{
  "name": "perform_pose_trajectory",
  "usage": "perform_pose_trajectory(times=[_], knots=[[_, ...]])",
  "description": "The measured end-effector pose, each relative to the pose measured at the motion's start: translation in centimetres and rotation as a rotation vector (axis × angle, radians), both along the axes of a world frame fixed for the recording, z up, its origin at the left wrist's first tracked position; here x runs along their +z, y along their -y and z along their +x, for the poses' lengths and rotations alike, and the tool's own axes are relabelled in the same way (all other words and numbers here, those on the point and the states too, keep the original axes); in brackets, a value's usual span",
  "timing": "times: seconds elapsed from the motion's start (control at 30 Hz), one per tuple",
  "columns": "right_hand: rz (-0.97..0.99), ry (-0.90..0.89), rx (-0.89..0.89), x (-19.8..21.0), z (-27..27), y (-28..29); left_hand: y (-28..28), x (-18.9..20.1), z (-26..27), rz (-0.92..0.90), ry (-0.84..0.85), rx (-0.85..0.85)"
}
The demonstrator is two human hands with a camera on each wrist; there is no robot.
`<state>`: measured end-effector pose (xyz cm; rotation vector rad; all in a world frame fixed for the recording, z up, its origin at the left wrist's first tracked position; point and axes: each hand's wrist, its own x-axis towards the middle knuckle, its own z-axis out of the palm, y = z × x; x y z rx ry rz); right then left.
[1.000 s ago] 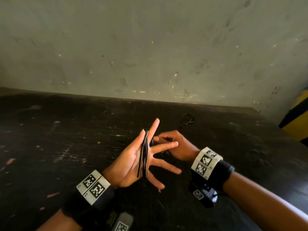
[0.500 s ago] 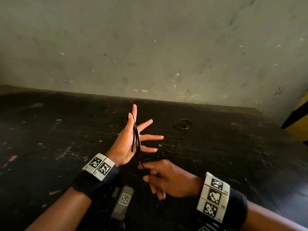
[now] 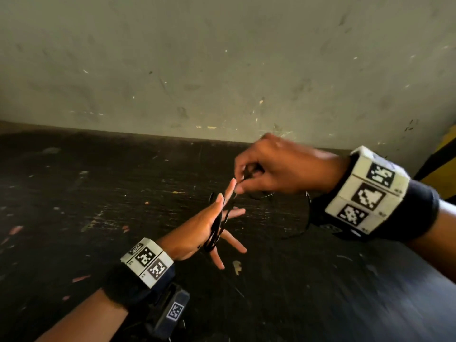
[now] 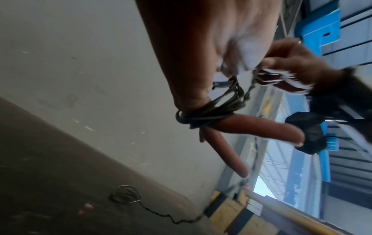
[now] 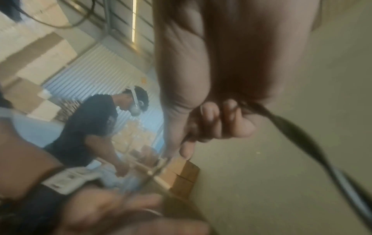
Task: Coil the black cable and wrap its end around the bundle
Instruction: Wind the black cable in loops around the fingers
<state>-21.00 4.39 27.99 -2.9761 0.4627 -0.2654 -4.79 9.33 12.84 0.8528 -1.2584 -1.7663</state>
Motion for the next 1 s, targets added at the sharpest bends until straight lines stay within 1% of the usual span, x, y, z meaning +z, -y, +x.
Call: perform_pose_trajectory(times=[0.07, 0.13, 0.23, 0.37, 0.47, 0.53, 0.57, 0.63, 0.67, 0.73, 0.77, 0.83, 0.87, 0.93, 1.0], knots=[[-0.013, 0.045, 0.023, 0.9, 0.3, 1.0, -0.5, 0.6, -0.5, 0.004, -0.023, -0.084], [0.014, 0.078, 0.019, 1.2, 0.4, 2.2, -1.0, 1.3, -0.8, -0.048, -0.053, -0.137], [0.130, 0.135, -0.019, 0.5, 0.2, 3.8, -1.9, 2.5, -0.9, -0.089, -0.099, -0.196], [0.381, 0.217, -0.071, -1.8, -0.1, 5.3, -2.4, 3.4, -0.7, -0.053, -0.243, -0.309], [0.448, 0.276, -0.159, -4.2, -0.3, 6.0, -2.5, 4.1, -0.4, -0.059, -0.343, -0.352], [0.519, 0.360, -0.209, -6.4, -0.3, 5.8, -2.2, 4.5, -0.2, -0.067, -0.445, -0.363], [0.568, 0.411, -0.202, -7.6, -0.2, 5.4, -1.9, 4.6, 0.0, -0.066, -0.510, -0.359], [0.629, 0.461, -0.196, -10.0, 0.2, 4.4, -1.0, 4.8, 0.3, -0.061, -0.608, -0.303], [0.628, 0.438, -0.219, -11.2, 0.4, 3.6, -0.6, 5.0, 0.5, -0.065, -0.616, -0.238], [0.646, 0.384, -0.249, -13.7, 1.1, 2.0, 0.3, 5.3, 0.9, -0.094, -0.565, -0.062], [0.687, 0.350, -0.263, -14.6, 1.5, 1.3, 0.8, 5.4, 1.1, -0.111, -0.533, 0.022], [0.768, 0.228, -0.280, -15.4, 1.9, -0.2, 1.6, 5.3, 1.5, -0.135, -0.470, 0.153], [0.772, 0.164, -0.267, -15.5, 2.1, -0.9, 1.9, 5.2, 1.7, -0.144, -0.432, 0.201], [0.708, 0.051, -0.210, -15.2, 2.1, -2.0, 2.4, 4.8, 2.0, -0.153, -0.353, 0.271], [0.657, -0.019, -0.190, -14.7, 2.0, -2.4, 2.6, 4.3, 2.3, -0.145, -0.288, 0.310]])
